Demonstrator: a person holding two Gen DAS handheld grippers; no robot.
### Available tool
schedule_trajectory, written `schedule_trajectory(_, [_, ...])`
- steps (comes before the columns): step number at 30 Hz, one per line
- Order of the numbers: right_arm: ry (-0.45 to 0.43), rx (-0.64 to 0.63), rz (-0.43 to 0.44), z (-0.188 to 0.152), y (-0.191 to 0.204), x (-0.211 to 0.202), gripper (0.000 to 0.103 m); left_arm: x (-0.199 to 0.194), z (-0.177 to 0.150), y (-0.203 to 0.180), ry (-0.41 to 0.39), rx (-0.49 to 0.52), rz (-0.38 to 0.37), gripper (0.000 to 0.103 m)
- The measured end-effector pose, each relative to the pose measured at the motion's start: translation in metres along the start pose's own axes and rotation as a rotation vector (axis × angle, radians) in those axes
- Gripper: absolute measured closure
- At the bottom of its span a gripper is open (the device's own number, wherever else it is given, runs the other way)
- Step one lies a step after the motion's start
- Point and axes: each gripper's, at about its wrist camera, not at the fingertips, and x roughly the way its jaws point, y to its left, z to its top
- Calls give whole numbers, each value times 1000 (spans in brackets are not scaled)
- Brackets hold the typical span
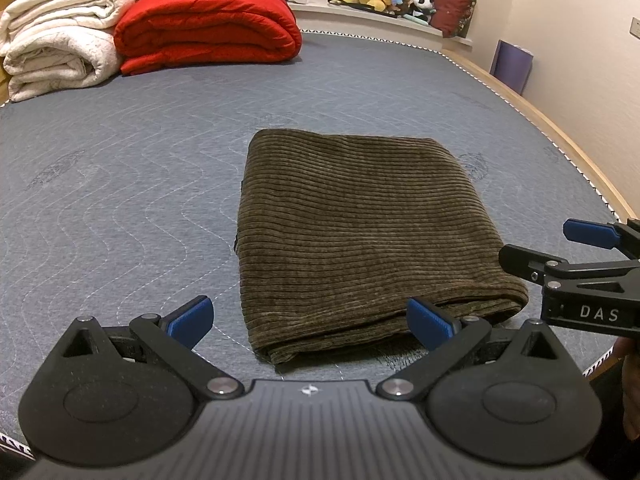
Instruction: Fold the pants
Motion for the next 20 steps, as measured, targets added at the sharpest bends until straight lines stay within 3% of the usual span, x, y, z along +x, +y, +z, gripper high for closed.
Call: schedule_trajectory(20, [6, -2, 3, -3, -1, 3, 11, 2, -3, 3, 2, 8, -10, 0])
